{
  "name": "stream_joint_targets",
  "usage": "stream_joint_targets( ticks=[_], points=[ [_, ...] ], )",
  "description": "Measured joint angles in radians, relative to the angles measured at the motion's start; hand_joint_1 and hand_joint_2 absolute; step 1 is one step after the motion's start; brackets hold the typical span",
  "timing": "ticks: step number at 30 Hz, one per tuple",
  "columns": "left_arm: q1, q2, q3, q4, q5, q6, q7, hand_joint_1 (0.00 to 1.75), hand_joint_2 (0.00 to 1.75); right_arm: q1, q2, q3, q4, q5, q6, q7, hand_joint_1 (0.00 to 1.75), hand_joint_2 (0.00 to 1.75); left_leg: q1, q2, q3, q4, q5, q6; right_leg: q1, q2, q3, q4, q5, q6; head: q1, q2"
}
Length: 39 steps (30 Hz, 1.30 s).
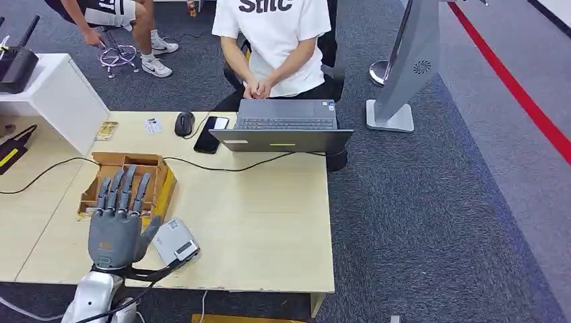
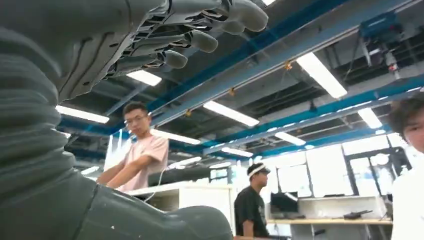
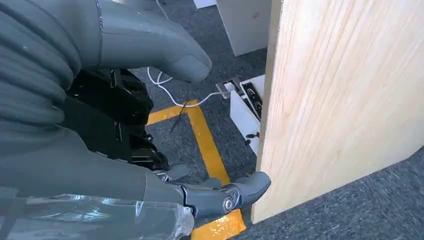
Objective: Pass the card to the sensor for recognition and then transmit it.
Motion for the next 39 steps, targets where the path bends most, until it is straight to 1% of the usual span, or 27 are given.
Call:
stream_joint_targets(
  ticks=[2, 4, 7, 8, 9, 17, 19, 20, 24, 27, 30, 32, 37, 39],
  points=[
    [0.01, -0.017, 0.024, 0.003, 0.0, 0.0, 0.005, 0.0, 1.75, 0.001, -0.001, -0.005, 0.0, 0.001, 0.0, -0.002, 0.0, 1.75, 0.0, 0.0, 0.0, 0.0, 0.0, 0.0, 0.0, 0.0, 0.0, 0.0, 0.0, 0.0, 0.0, 0.0],
    [0.014, -0.019, 0.039, 0.023, 0.0, 0.0, 0.058, 0.0, 1.75, 0.001, -0.001, -0.009, 0.0, 0.006, 0.003, -0.002, 0.0, 1.75, 0.0, 0.0, 0.0, 0.0, 0.0, 0.0, 0.0, 0.0, 0.0, 0.0, 0.0, 0.0, 0.0, 0.0],
    [0.013, 0.004, 0.041, 0.09, 0.0, 0.0, 0.161, 0.0, 1.75, 0.001, -0.001, -0.018, 0.0, 0.015, 0.007, -0.001, 0.0, 1.75, 0.001, 0.0, 0.0, 0.0, 0.0, 0.0, 0.001, 0.0, 0.0, 0.0, 0.0, 0.0, 0.0, 0.0],
    [0.014, 0.012, 0.041, 0.108, 0.0, 0.0, 0.18, 0.0, 1.75, 0.001, -0.001, -0.023, 0.0, 0.019, 0.009, -0.001, 0.0, 1.75, 0.001, 0.0, 0.0, 0.0, 0.0, 0.0, 0.001, 0.0, -0.001, 0.0, 0.0, 0.0, 0.0, 0.0],
    [0.014, 0.016, 0.041, 0.12, 0.0, 0.0, 0.187, 0.0, 1.75, 0.001, -0.001, -0.026, 0.0, 0.021, 0.01, -0.001, 0.0, 1.75, 0.001, 0.0, 0.0, 0.0, 0.0, 0.0, 0.001, 0.0, -0.001, 0.0, 0.0, 0.0, 0.0, 0.0],
    [0.012, 0.036, 0.041, 0.177, 0.0, 0.0, 0.195, 0.0, 1.75, 0.001, -0.001, -0.032, 0.0, 0.024, 0.012, -0.001, 0.0, 1.75, 0.0, 0.0, 0.0, 0.0, 0.0, 0.0, 0.001, 0.0, 0.0, 0.0, 0.0, 0.0, 0.0, 0.0],
    [0.005, 0.041, 0.04, 0.2, 0.0, 0.0, 0.221, 0.0, 1.75, 0.001, -0.001, -0.033, 0.0, 0.025, 0.012, 0.0, 0.0, 1.75, 0.0, 0.0, 0.0, 0.0, 0.0, 0.0, 0.001, 0.0, 0.0, 0.0, 0.0, 0.0, 0.0, 0.0],
    [0.0, 0.045, 0.04, 0.22, 0.0, 0.0, 0.225, 0.0, 1.75, 0.001, -0.001, -0.033, 0.0, 0.027, 0.013, 0.001, 0.0, 1.75, 0.001, 0.0, 0.0, 0.0, 0.0, 0.0, 0.001, 0.0, 0.0, 0.0, 0.0, 0.0, 0.0, 0.0],
    [-0.015, 0.047, 0.072, 0.283, 0.0, 0.0, 0.173, 0.0, 1.75, 0.001, -0.001, -0.034, 0.0, 0.036, 0.012, 0.004, 0.0, 1.75, 0.001, 0.0, 0.0, 0.0, 0.0, 0.0, 0.001, 0.0, -0.001, 0.0, 0.0, 0.0, 0.0, 0.0],
    [-0.026, 0.049, 0.087, 0.306, 0.0, 0.0, 0.175, 0.0, 1.75, 0.001, -0.001, -0.035, 0.0, 0.04, 0.012, 0.008, 0.0, 1.75, 0.001, 0.0, 0.0, 0.0, 0.0, -0.001, 0.001, 0.0, -0.001, 0.0, 0.0, 0.0, 0.0, 0.0],
    [-0.042, 0.058, 0.087, 0.33, 0.0, 0.0, 0.198, 0.0, 1.75, 0.0, -0.001, -0.037, 0.0, 0.047, 0.013, 0.012, 0.0, 1.75, 0.001, 0.0, 0.0, 0.0, 0.001, -0.001, 0.001, 0.0, -0.001, 0.0, 0.0, 0.0, 0.0, 0.0],
    [-0.062, 0.068, 0.087, 0.357, 0.0, 0.0, 0.2, 0.0, 1.75, -0.002, -0.001, -0.037, 0.0, 0.056, 0.013, 0.015, 0.0, 1.75, 0.001, 0.0, 0.0, 0.0, 0.001, -0.001, 0.001, 0.0, -0.001, 0.0, 0.0, 0.0, 0.0, 0.0],
    [-0.112, 0.089, 0.084, 0.425, 0.0, 0.0, 0.144, 0.0, 1.75, -0.007, -0.001, -0.038, 0.0, 0.063, 0.018, 0.019, 0.0, 1.75, 0.001, 0.0, 0.0, 0.0, 0.001, -0.001, 0.001, 0.0, -0.001, 0.0, 0.0, 0.0, 0.0, 0.0],
    [-0.124, 0.095, 0.083, 0.442, 0.0, 0.0, 0.139, 0.0, 1.75, -0.007, -0.001, -0.038, 0.0, 0.064, 0.018, 0.019, 0.0, 1.75, 0.001, 0.0, 0.0, 0.0, 0.001, -0.001, 0.001, 0.0, -0.001, 0.0, 0.0, 0.0, 0.0, 0.0]
  ],
)
